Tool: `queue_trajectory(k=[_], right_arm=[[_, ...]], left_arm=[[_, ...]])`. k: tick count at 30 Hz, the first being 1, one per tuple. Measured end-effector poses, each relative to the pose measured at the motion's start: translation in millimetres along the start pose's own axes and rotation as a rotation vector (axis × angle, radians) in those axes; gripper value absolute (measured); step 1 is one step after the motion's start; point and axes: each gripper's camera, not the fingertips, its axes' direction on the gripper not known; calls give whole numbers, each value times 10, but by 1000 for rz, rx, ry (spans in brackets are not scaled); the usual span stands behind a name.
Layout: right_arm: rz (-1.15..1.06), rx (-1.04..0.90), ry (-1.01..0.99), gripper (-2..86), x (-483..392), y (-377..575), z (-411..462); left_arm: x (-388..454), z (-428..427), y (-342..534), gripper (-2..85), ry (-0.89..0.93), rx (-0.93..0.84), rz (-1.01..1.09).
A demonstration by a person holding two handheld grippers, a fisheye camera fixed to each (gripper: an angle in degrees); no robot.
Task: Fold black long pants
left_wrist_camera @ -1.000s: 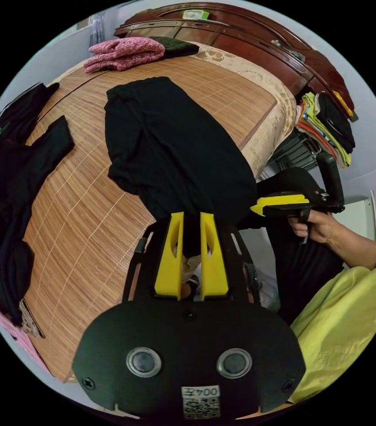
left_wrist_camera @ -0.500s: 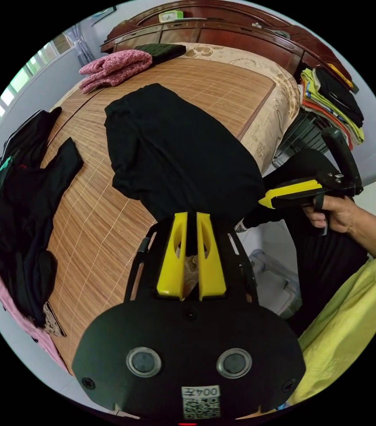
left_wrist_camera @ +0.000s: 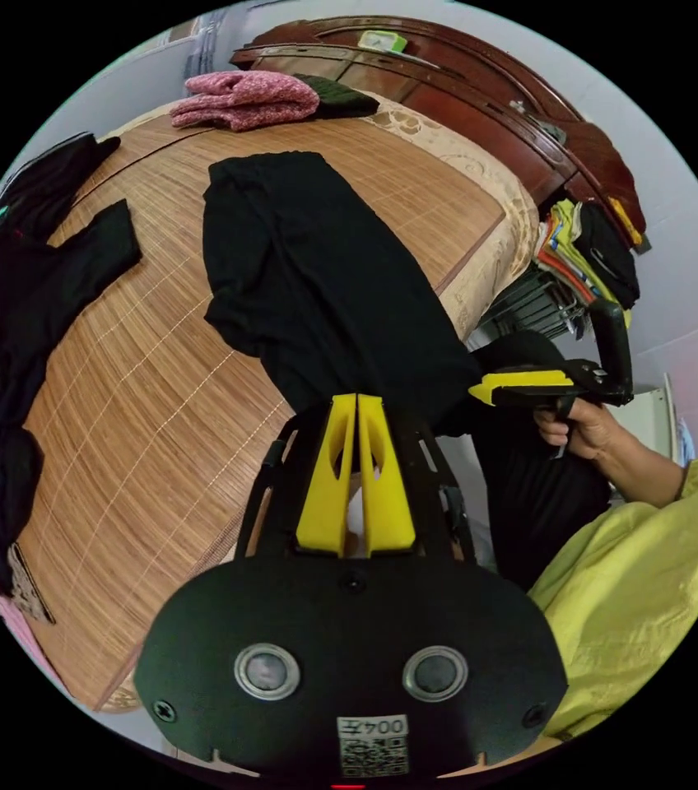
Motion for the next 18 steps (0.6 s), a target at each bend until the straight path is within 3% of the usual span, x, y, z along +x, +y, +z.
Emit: queue_trajectory(k=[6, 9, 18], right_arm=[[14, -32, 54, -7, -37, -40, -2], [19, -151, 75, -7, 8, -66, 235], [76, -123, 70, -2, 111, -128, 470]], left_arm=[[-443, 76, 286, 7, 120, 31, -72], [-606, 199, 418, 6, 152, 10, -92], [-880, 392, 858, 7, 197, 28, -141]])
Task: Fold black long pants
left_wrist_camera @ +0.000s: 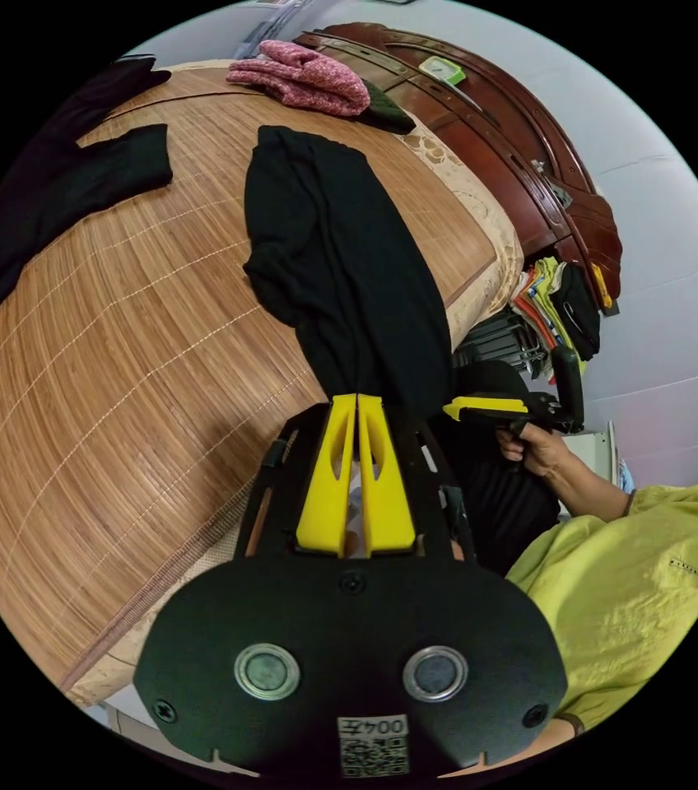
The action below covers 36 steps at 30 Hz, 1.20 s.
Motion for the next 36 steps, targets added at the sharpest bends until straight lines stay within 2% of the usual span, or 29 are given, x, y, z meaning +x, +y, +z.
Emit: queue_trajectory(k=[3, 8, 10, 12, 15, 17, 18, 21, 24, 26, 29, 31, 36], right_arm=[[37, 7, -102, 13, 56, -31, -35], [20, 110, 45, 72, -28, -11, -328], [-7, 156, 79, 74, -120, -61, -399], [-57, 200, 132, 69, -255, -152, -418], [-151, 214, 248, 66, -479, -369, -320], [-183, 144, 326, 64, -482, -563, -85], [-182, 122, 330, 63, -448, -605, -20], [-151, 125, 244, 65, -303, -705, -123], [-65, 206, 94, 84, -81, -659, -426], [38, 204, -82, 97, 222, -617, -456], [168, 191, -269, 105, 562, -574, -292], [212, 175, -333, 108, 680, -580, -171], [206, 129, -401, 140, 747, -819, 44]], left_arm=[[-42, -47, 163, 7, -2, 32, -2], [-40, -390, 552, 5, -96, 119, 17], [219, -517, 682, 4, -35, 223, 122], [464, -421, 669, 3, 14, 233, 204], [778, 26, 572, 3, -179, 99, 300], [740, 316, 581, 3, -369, 4, 273], [623, 428, 624, 3, -389, -27, 235], [369, 242, 794, 4, -235, 81, 65], [440, -25, 1058, 9, -286, 183, 86], [333, -83, 1223, 16, -252, 183, 40], [45, -25, 1560, 44, -98, 180, -71], [-84, 56, 1798, 71, -33, 191, -129], [-106, 190, 1926, 117, -3, 178, -133]])
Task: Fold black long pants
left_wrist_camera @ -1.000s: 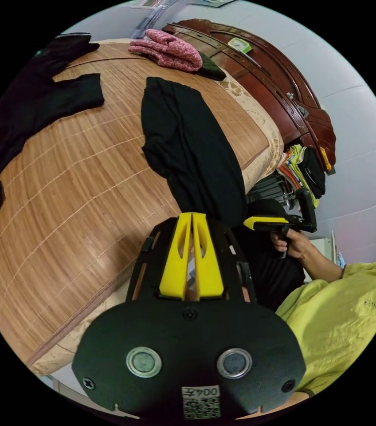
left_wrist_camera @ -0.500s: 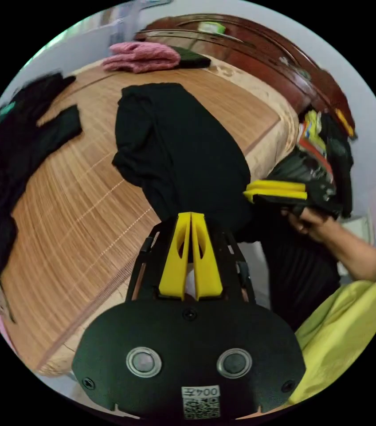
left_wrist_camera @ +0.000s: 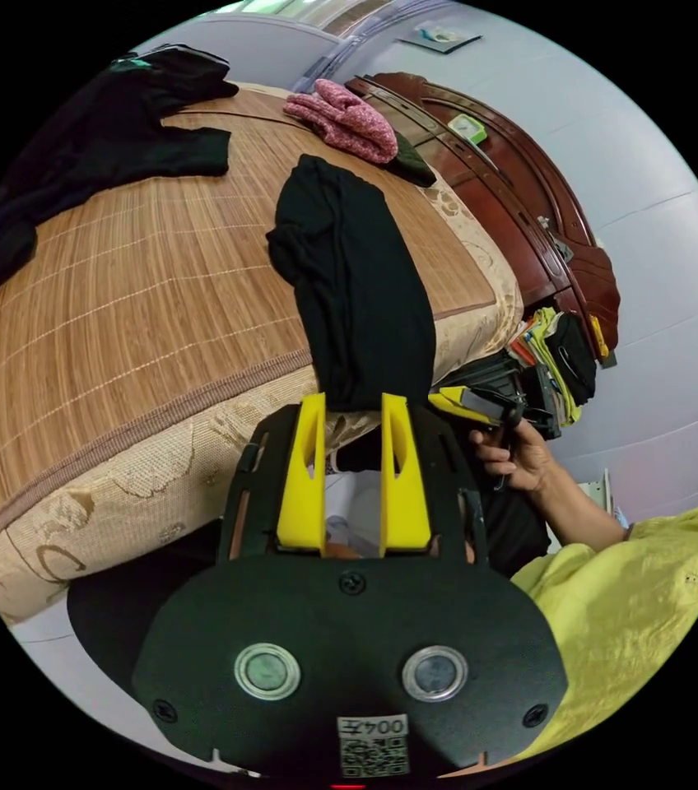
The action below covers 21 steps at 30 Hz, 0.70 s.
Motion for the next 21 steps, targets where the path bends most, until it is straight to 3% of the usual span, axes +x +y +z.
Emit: queue_trajectory(k=[4, 12, 16, 18, 21], right_arm=[[9, -50, -11, 172, 64, -241, 198], [-60, -107, -29, 121, -88, -668, 591], [-52, -116, -141, 46, -126, -799, 737], [-133, -89, -81, 45, -382, -805, 756], [-203, -252, 249, 64, -678, -861, 1130]], left_arm=[[-30, 14, 5, 140, -51, 0, -7], [15, 173, -67, 111, -16, -52, -30], [7, 86, -53, 56, -22, -37, -43], [95, -42, -50, 49, -44, -16, -32], [187, -30, -103, 51, -167, -103, -2]])
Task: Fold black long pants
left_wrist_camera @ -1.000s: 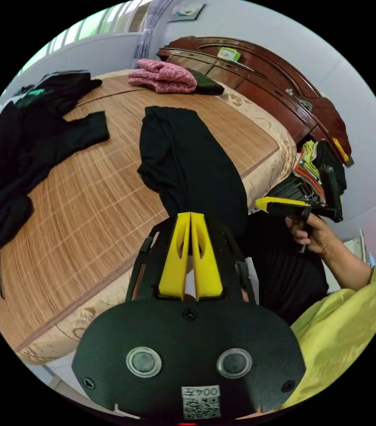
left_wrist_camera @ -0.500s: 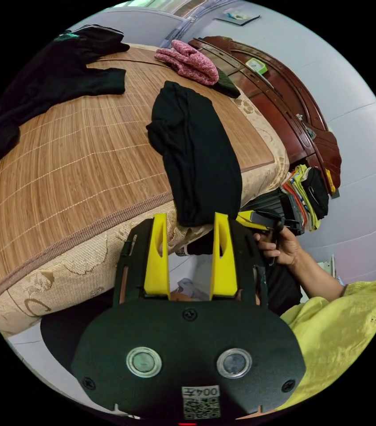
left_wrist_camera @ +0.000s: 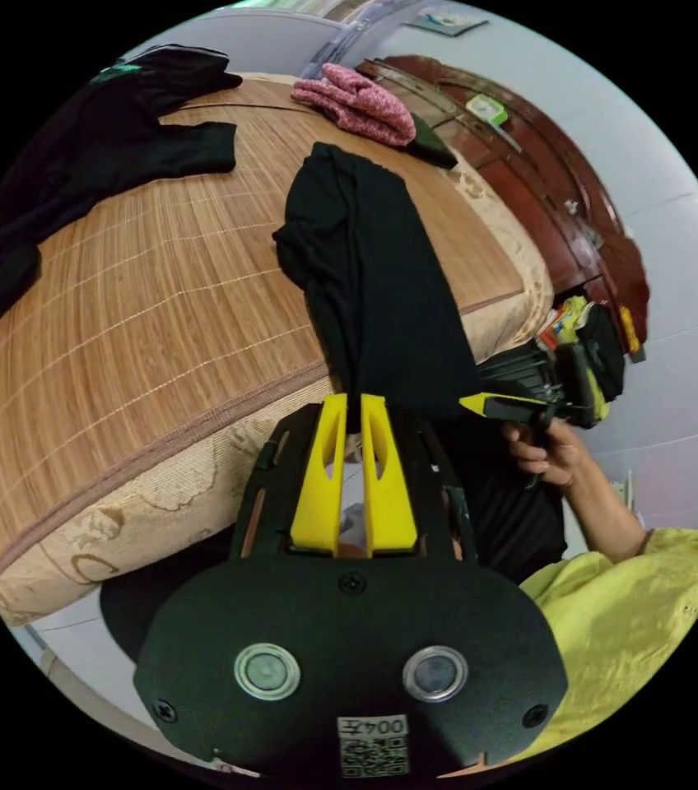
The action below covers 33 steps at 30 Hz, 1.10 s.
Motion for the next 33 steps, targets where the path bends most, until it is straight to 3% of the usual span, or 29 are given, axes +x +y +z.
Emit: queue_trajectory(k=[2, 4, 8, 11, 16, 20, 24, 29, 33], right_arm=[[23, 15, 238, 58, -174, -128, -4], [-15, 104, 321, 60, -349, -231, -143], [-110, 346, 365, 44, -663, -642, -391], [-187, 411, 405, 38, -849, -1175, -287], [-278, 397, 544, 0, -1185, -2173, 57], [-286, 308, 623, -6, -1339, -3076, 355], [-273, 305, 652, -6, -1380, -3693, 512], [-164, 360, 415, 8, -1135, -4382, 347], [-119, 362, 449, 62, -1102, -4870, 336]], left_arm=[[-53, -36, 7, 62, 51, -7, -22], [-100, -173, 72, 72, 70, 11, -53], [113, -514, 96, 72, -23, 136, -15], [526, -616, -152, 61, -55, 200, 114], [1165, -252, -697, 20, -254, 153, 326], [1142, 47, -952, 11, -289, 59, 339], [1095, 14, -1044, 6, -211, 92, 350], [1080, 15, -1206, 3, -155, 97, 335], [1078, 10, -1369, 2, -134, 97, 324]])
